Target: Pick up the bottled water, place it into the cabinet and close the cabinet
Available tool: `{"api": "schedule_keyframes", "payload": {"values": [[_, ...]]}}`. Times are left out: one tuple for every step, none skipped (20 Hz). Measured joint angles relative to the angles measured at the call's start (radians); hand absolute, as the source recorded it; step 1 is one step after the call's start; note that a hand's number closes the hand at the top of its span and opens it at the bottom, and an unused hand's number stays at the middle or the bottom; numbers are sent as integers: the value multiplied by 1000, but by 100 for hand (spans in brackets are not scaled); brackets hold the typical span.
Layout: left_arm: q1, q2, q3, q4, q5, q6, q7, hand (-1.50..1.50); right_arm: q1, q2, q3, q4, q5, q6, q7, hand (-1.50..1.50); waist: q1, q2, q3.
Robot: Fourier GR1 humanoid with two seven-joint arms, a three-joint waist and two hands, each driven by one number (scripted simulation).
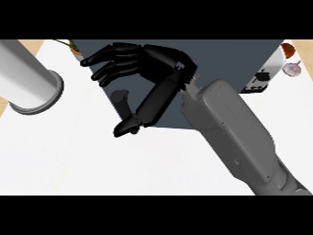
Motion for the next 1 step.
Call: {"api": "schedule_keyframes", "payload": {"values": [[-1, 0, 0, -1, -3, -4, 3, -150, -2, 1, -1, -1, 2, -7, 3, -150, 1, 0, 1]]}}
